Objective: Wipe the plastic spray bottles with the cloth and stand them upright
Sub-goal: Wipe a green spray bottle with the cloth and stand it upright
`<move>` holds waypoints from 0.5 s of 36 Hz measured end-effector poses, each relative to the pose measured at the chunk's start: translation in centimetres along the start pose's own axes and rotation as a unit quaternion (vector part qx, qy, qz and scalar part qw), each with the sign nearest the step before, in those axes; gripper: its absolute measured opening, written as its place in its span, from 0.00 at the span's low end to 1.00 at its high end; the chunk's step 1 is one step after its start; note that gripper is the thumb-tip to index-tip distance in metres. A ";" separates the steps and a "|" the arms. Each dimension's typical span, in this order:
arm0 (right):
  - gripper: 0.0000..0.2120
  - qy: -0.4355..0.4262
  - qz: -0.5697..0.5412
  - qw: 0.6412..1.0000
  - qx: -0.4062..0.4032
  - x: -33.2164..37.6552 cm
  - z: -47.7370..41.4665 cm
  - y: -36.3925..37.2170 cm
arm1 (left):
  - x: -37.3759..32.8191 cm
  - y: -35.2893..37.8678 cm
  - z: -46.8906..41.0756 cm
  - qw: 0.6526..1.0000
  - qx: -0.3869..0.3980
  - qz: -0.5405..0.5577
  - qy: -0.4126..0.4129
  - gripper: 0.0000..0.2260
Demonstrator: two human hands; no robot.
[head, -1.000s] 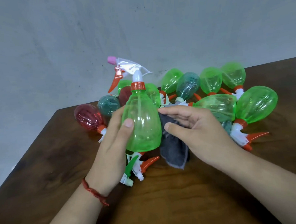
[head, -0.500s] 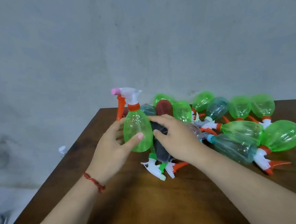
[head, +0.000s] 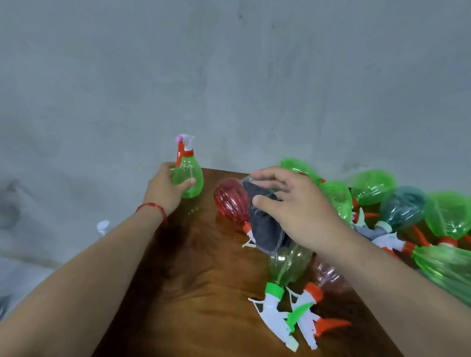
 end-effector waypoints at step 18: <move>0.18 0.070 -0.301 0.951 0.015 -2.8 2.1 -1.2 | 1.0 3.0 -3.3 0.998 -0.055 -0.028 -0.021 0.33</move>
Point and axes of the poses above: each hand's wrist, its own z-axis away from the middle knuckle, its own y-axis out of the palm, x = y × z, the point moved 3 cm from there along -z, towards the middle knuckle, and after that the axes turned 13 degrees about x, right-handed, at the moved point
